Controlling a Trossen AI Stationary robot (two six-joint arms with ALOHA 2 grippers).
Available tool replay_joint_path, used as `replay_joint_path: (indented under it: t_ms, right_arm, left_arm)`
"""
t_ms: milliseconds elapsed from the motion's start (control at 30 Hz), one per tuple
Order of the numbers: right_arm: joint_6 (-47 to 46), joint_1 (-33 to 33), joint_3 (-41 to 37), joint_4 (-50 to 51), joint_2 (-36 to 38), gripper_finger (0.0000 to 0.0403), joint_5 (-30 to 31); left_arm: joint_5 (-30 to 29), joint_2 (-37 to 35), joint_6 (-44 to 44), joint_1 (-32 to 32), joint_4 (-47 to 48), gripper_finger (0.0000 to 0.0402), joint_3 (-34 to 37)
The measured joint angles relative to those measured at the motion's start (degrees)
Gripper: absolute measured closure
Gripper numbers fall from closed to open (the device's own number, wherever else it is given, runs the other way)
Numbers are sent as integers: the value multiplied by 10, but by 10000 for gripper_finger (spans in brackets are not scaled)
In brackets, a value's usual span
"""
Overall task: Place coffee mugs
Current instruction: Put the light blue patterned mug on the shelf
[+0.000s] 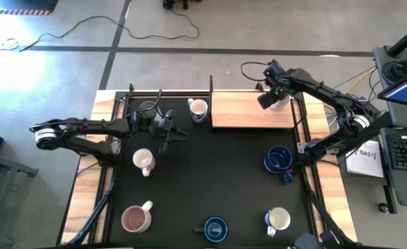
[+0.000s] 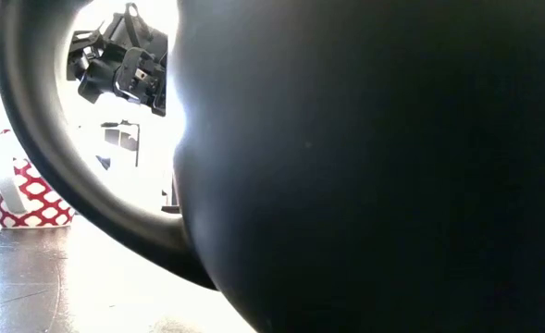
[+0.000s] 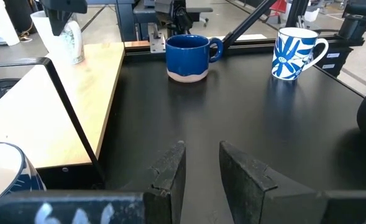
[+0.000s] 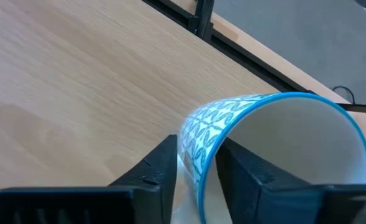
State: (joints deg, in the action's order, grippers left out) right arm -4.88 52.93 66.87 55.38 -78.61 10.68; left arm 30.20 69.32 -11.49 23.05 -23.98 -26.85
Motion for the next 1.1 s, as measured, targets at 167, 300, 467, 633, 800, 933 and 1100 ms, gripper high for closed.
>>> replay_joint_path:
  t_ms: [167, 300, 467, 633, 800, 933, 1100]
  right_arm:
    - [0, 0, 0, 1, 13, 291, 0]
    - [-1, 0, 0, 2, 35, 295, -1]
    - [-19, 0, 1, 20, 58, 306, -2]
    - [-31, -2, 1, 56, 64, 319, -4]
    - [-35, -2, 1, 57, 66, 327, -6]
    - [-36, -2, 1, 65, 61, 330, -20]
    - [-35, -2, 1, 66, 61, 330, -17]
  left_arm:
    - [0, 0, 2, 0, -1, 322, 0]
    - [0, 0, 2, 0, -5, 322, 0]
    - [0, 0, 2, 0, -5, 322, 0]
    - [0, 0, 2, 0, -5, 322, 0]
    - [0, 0, 1, 0, -5, 322, 0]
    - [0, 0, 0, 0, -5, 322, 0]
    - [0, 0, -4, 1, -5, 322, 0]
